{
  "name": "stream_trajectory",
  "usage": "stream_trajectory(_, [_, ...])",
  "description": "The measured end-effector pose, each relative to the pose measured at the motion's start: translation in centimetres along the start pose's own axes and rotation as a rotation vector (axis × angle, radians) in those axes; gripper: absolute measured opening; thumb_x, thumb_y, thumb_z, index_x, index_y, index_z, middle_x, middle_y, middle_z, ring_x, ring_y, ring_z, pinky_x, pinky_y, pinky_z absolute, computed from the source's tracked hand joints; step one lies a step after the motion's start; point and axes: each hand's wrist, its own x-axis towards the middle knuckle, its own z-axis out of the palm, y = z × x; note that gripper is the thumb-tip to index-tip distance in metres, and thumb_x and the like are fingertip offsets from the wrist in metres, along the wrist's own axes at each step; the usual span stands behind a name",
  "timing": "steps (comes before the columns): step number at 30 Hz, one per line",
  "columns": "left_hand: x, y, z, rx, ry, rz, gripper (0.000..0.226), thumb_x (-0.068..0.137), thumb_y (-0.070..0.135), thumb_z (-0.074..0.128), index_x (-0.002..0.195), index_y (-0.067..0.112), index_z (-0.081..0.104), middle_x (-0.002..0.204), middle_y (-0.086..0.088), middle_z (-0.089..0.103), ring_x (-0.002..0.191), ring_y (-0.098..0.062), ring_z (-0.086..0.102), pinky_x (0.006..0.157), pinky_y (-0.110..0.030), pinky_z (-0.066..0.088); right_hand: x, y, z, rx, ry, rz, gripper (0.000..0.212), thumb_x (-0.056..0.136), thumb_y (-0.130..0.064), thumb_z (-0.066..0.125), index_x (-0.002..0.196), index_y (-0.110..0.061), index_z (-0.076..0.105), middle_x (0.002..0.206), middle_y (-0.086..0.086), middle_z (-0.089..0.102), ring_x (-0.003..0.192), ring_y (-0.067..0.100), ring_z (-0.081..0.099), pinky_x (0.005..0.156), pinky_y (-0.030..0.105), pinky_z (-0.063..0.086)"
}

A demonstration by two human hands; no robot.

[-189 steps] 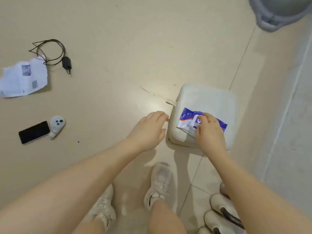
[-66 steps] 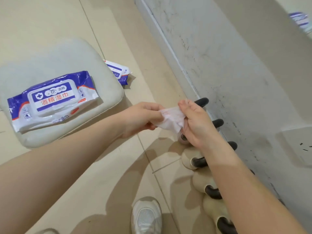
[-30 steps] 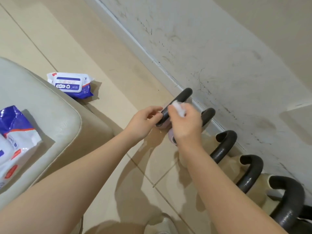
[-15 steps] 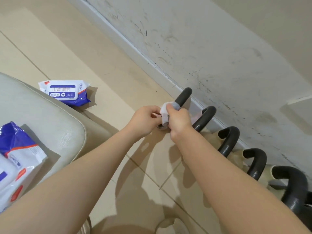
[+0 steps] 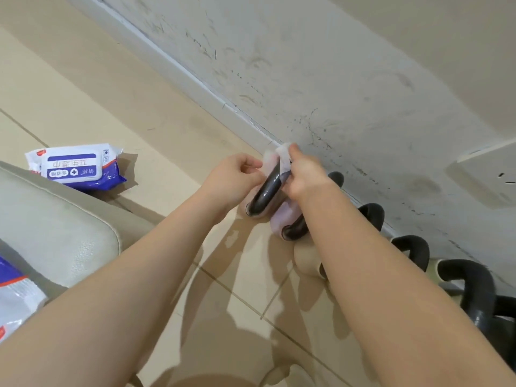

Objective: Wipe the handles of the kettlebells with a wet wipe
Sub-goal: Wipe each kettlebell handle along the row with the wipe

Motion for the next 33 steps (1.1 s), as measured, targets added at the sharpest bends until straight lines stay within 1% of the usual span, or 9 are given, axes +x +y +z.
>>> stream_trajectory(4, [0.9, 0.6, 1.0, 0.231, -0.015, 0.035, 0.024, 0.078, 0.020, 0.066, 0.094, 0.001, 0.062, 0.088, -0.011, 0.064, 0.080, -0.020, 0.057, 0.074, -0.034, 0.047, -0.8, 1.4, -0.3, -0.108, -0.049, 0.022, 0.028, 0.094, -0.035, 0.045, 0.085, -0.009, 0.054, 0.094, 0.014, 0.064, 0.099, 0.031, 0.062, 0.095, 0.044, 0.048])
stream_trajectory(8, [1.9, 1.3, 1.7, 0.461, -0.048, 0.084, 0.033, 0.074, 0.028, 0.072, 0.095, 0.011, 0.054, 0.090, -0.005, 0.059, 0.081, -0.022, 0.053, 0.060, -0.027, 0.039, 0.3, 0.4, -0.8, -0.093, -0.103, 0.049, 0.031, 0.092, -0.040, 0.045, 0.095, -0.011, 0.054, 0.110, 0.019, 0.066, 0.106, 0.036, 0.063, 0.093, 0.054, 0.049])
stream_trajectory(11, [1.5, 0.6, 2.3, 0.568, -0.105, 0.080, 0.048, 0.073, 0.031, 0.075, 0.112, 0.012, 0.053, 0.090, -0.001, 0.055, 0.085, -0.023, 0.054, 0.063, -0.027, 0.035, 2.0, -1.4, -1.0, -0.002, -0.084, 0.088, 0.034, 0.094, -0.038, 0.044, 0.094, -0.007, 0.057, 0.096, 0.013, 0.067, 0.100, 0.031, 0.065, 0.095, 0.050, 0.048])
stream_trajectory(14, [0.6, -1.0, 2.8, 0.487, -0.004, 0.131, 0.039, 0.076, 0.030, 0.071, 0.108, 0.012, 0.058, 0.082, -0.004, 0.060, 0.086, -0.028, 0.060, 0.062, -0.028, 0.035, 2.3, -0.8, -0.8, 0.014, -0.098, 0.100, 0.024, 0.090, -0.031, 0.049, 0.080, -0.009, 0.052, 0.085, 0.012, 0.061, 0.081, 0.025, 0.062, 0.093, 0.049, 0.049])
stream_trajectory(17, [-0.3, -2.4, 2.7, 0.440, 0.029, 0.170, 0.030, 0.077, 0.030, 0.069, 0.102, 0.015, 0.060, 0.072, -0.002, 0.059, 0.077, -0.030, 0.060, 0.064, -0.033, 0.041, 1.5, 0.5, -0.6, -0.038, -0.149, 0.121, 0.031, 0.089, -0.037, 0.051, 0.099, -0.008, 0.055, 0.105, 0.014, 0.065, 0.103, 0.031, 0.064, 0.095, 0.054, 0.046])
stream_trajectory(20, [-1.4, -3.8, 2.3, 0.475, 0.050, 0.212, 0.028, 0.079, 0.034, 0.068, 0.100, 0.018, 0.060, 0.064, 0.003, 0.050, 0.066, -0.026, 0.049, 0.059, -0.032, 0.034, 1.5, -0.2, -0.9, -0.097, -0.183, 0.145, 0.029, 0.095, -0.036, 0.042, 0.105, -0.012, 0.055, 0.120, 0.013, 0.064, 0.110, 0.030, 0.062, 0.096, 0.042, 0.047])
stream_trajectory(26, [-3.0, -6.2, 1.1, 0.301, 0.070, 0.195, 0.033, 0.075, 0.031, 0.073, 0.106, 0.026, 0.063, 0.059, 0.004, 0.053, 0.059, -0.018, 0.047, 0.062, -0.030, 0.040, 0.1, -1.1, -1.0, -0.150, -0.420, 0.285, 0.030, 0.094, -0.042, 0.036, 0.092, -0.017, 0.052, 0.072, 0.001, 0.067, 0.074, 0.019, 0.057, 0.082, 0.033, 0.040])
stream_trajectory(30, [-4.0, -7.7, 0.5, 0.242, 0.086, 0.171, 0.036, 0.074, 0.024, 0.075, 0.108, 0.028, 0.065, 0.069, -0.002, 0.064, 0.063, -0.017, 0.052, 0.066, -0.026, 0.044, -0.5, -0.9, -1.4, -0.360, -0.483, 0.257, 0.040, 0.098, -0.036, 0.031, 0.094, -0.010, 0.061, 0.094, 0.012, 0.070, 0.091, 0.028, 0.061, 0.085, 0.048, 0.044])
stream_trajectory(33, [-4.3, -7.5, 1.2, 0.224, 0.106, 0.176, 0.035, 0.074, 0.024, 0.075, 0.108, 0.025, 0.064, 0.078, -0.015, 0.067, 0.072, -0.031, 0.057, 0.071, -0.032, 0.047, -0.3, -1.5, -1.5, -0.506, -0.403, 0.165, 0.032, 0.096, -0.022, 0.032, 0.094, -0.005, 0.060, 0.092, 0.016, 0.064, 0.089, 0.031, 0.061, 0.076, 0.043, 0.049])
